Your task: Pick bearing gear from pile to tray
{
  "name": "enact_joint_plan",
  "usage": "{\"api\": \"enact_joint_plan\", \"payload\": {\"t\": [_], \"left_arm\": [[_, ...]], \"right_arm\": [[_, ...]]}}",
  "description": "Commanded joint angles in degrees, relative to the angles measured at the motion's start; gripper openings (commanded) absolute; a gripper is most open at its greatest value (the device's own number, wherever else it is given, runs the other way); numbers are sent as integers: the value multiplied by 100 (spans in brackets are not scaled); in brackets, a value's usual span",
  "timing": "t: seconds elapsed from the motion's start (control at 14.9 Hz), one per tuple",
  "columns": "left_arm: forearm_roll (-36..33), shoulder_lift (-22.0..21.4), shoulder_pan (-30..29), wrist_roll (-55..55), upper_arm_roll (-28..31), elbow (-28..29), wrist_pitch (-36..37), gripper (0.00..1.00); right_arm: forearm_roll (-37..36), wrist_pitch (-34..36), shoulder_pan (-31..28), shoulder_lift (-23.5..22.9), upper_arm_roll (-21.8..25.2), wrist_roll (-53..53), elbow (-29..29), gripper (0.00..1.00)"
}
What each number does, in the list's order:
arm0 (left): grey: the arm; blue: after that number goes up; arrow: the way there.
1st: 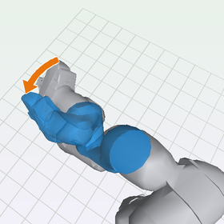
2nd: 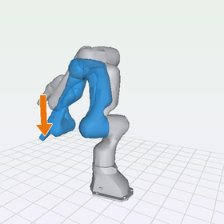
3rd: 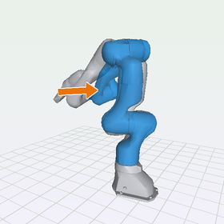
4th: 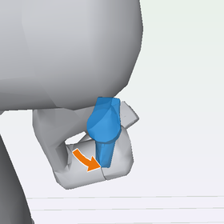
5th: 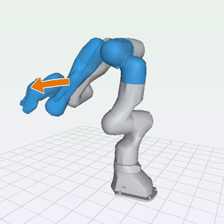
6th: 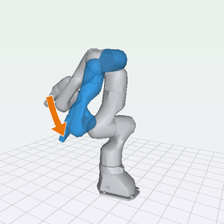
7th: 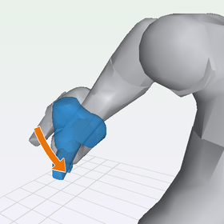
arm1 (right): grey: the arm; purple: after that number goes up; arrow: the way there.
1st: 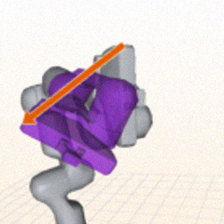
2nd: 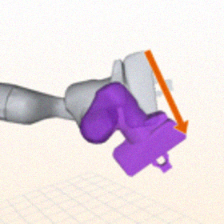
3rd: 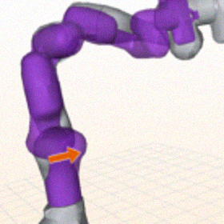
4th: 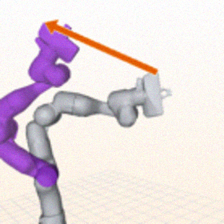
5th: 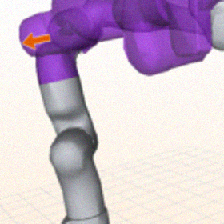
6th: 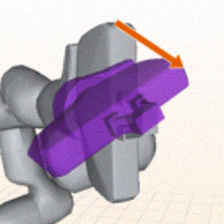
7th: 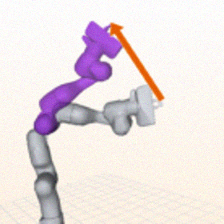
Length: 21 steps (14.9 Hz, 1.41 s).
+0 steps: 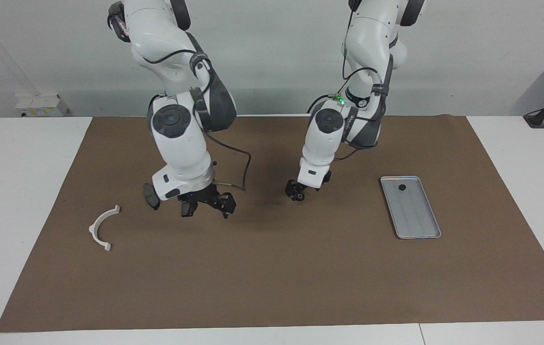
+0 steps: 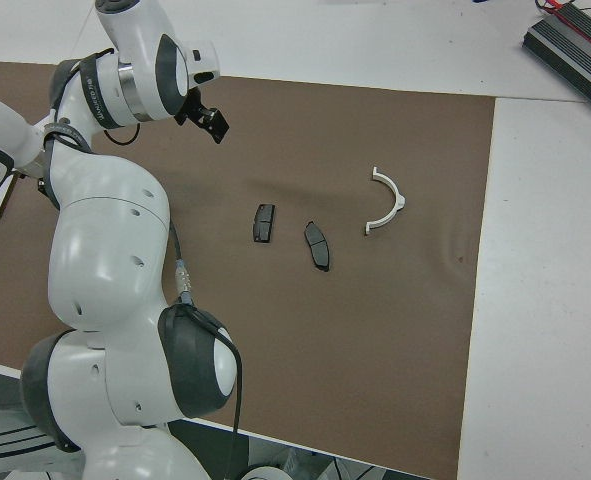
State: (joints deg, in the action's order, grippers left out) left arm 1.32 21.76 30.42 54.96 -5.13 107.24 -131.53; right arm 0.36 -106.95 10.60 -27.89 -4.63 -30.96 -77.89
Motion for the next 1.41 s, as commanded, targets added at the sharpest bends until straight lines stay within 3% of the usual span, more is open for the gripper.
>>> {"api": "enact_joint_plan", "payload": {"t": [0.0, 0.13, 0.34, 0.67, 0.87, 0.94, 1.01, 1.08, 1.35], "left_arm": [[-167, 162, 122, 155, 118, -64, 30, 100], [-246, 145, 113, 155, 118, -1, 30, 100], [-343, 145, 69, 146, 127, 16, 22, 88], [-370, 118, 78, 155, 127, 148, -40, 83], [-370, 118, 122, 181, 127, 157, -40, 69], [-370, 118, 122, 225, 127, 157, -40, 52], [-370, 118, 105, 243, 127, 139, -5, 23], [-370, 118, 52, 234, 127, 87, 47, 1], [-422, -21, -254, -63, 127, -212, 855, 0]], "right_arm": [[96, 192, -452, 143, -82, 983, -112, 100], [87, 201, -673, 143, -74, 1608, -112, 100], [52, 289, -910, 414, -12, 2023, -217, 100], [43, 130, -955, 1460, 338, 3253, -1183, 100], [43, 288, -1060, 2232, 384, 3404, -1709, 100], [43, 428, -1069, 2479, 384, 3456, -1833, 100], [43, 621, -1069, 2646, 384, 3465, -1861, 100], [43, 841, -1069, 2787, 384, 3465, -1870, 100], [43, 1386, -1069, 3227, 384, 3457, -1870, 100]]}}
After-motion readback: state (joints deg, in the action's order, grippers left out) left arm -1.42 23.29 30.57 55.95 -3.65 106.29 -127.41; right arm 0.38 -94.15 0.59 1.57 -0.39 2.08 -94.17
